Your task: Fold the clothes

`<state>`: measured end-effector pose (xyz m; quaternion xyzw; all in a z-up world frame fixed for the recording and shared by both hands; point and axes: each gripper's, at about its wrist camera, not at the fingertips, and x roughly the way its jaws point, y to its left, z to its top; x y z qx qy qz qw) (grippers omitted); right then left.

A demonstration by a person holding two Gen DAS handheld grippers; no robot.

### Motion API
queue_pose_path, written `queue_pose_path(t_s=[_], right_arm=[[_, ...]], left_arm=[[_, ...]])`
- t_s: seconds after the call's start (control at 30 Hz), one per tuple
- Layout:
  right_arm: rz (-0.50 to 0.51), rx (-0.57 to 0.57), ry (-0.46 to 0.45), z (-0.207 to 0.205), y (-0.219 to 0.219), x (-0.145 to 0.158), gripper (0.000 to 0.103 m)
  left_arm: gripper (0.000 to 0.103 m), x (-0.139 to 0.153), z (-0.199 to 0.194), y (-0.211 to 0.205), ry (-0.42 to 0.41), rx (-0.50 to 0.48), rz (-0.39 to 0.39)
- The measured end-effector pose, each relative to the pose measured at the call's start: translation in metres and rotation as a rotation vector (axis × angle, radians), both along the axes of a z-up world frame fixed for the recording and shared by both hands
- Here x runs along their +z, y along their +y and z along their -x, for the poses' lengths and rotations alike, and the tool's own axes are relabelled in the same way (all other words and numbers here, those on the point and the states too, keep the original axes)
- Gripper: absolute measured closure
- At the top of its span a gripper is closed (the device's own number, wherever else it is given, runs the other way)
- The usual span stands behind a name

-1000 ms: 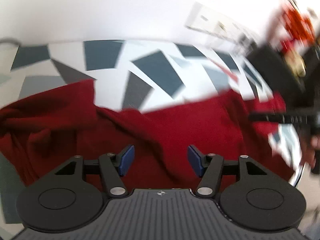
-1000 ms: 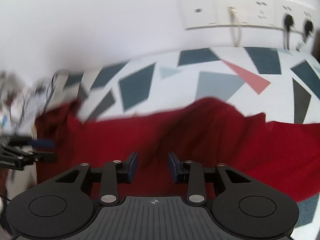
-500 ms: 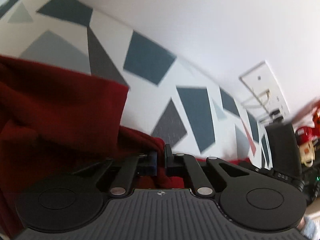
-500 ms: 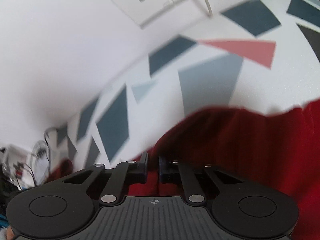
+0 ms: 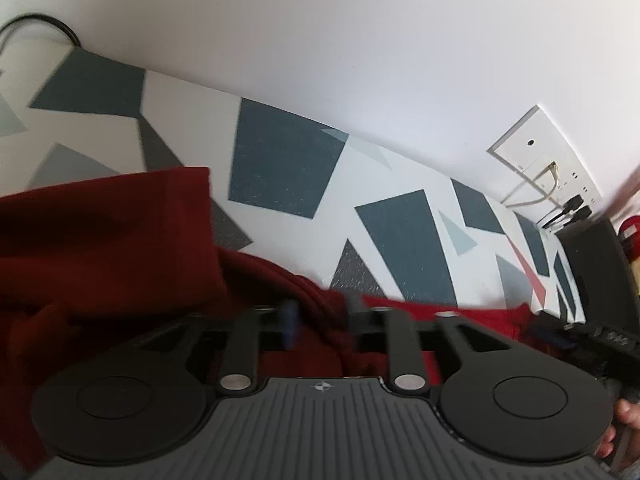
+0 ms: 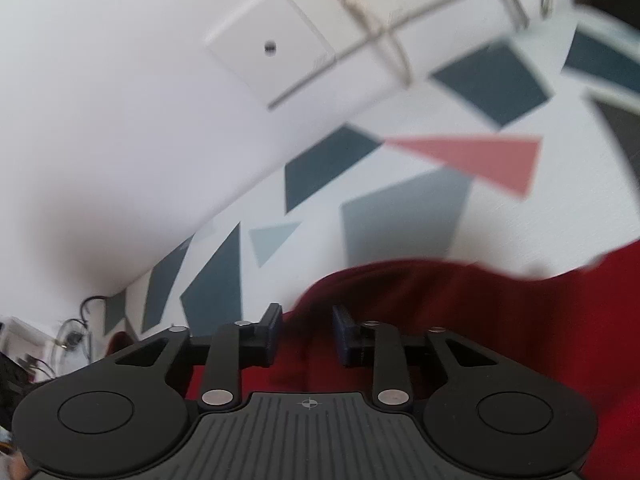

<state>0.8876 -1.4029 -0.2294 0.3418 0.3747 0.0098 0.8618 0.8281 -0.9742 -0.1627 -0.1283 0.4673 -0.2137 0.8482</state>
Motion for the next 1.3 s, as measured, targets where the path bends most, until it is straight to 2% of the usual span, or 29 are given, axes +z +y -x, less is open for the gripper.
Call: queue_pose_path(t_s=[0.07,0.13,0.17,0.27,0.37,0.47,0.63,0.77,0.93,1.0,1.03,1.07,1.13,1.3], right_arm=[[-0.021,-0.082,-0.02,0.022,-0.019,0.007,0.067],[-0.051,-0.181,-0.019,0.045,-0.04,0.011,0.065],[-0.054,-0.223,-0.009,0.056,-0.05,0.012,0.06],[-0.017,-0.307,0.016,0.088,-0.071,0.009,0.06],[0.05,-0.356,0.076,0.111,-0.084,0.003,0.059],[0.101,-0.377,0.136,0.13,-0.093,-0.004,0.059],[0.135,-0.491,0.121,0.162,-0.126,-0.008,0.059],[0.18,-0.529,0.121,0.167,-0.157,-0.015,0.06],[0.222,-0.593,0.125,0.173,-0.19,-0.013,0.059],[0.236,-0.607,0.142,0.172,-0.202,-0.014,0.057],[0.25,-0.61,0.155,0.17,-0.207,-0.014,0.051],[0.269,-0.608,0.165,0.166,-0.212,-0.015,0.048],[0.306,-0.596,0.175,0.16,-0.219,-0.019,0.048],[0.396,-0.541,0.189,0.142,-0.226,-0.02,0.047]], left_arm=[[0.04,0.006,0.008,0.0,-0.016,-0.017,-0.024],[0.033,0.011,0.018,-0.001,-0.032,-0.036,-0.049],[0.032,0.012,0.027,-0.007,-0.039,-0.049,-0.066],[0.03,0.013,0.051,-0.024,-0.061,-0.09,-0.118],[0.025,0.014,0.076,-0.041,-0.083,-0.131,-0.169],[0.024,0.015,0.101,-0.057,-0.105,-0.172,-0.22],[0.024,0.003,0.121,-0.073,-0.056,-0.183,-0.261],[0.024,-0.001,0.132,-0.086,-0.071,-0.167,-0.318],[0.024,0.0,0.139,-0.104,-0.046,-0.136,-0.321],[0.02,-0.001,0.141,-0.112,-0.04,-0.125,-0.335],[0.019,-0.001,0.143,-0.116,-0.038,-0.121,-0.334],[0.016,-0.002,0.146,-0.12,-0.036,-0.122,-0.332],[0.014,-0.003,0.151,-0.128,-0.036,-0.142,-0.332],[0.009,-0.007,0.163,-0.144,-0.055,-0.203,-0.402]])
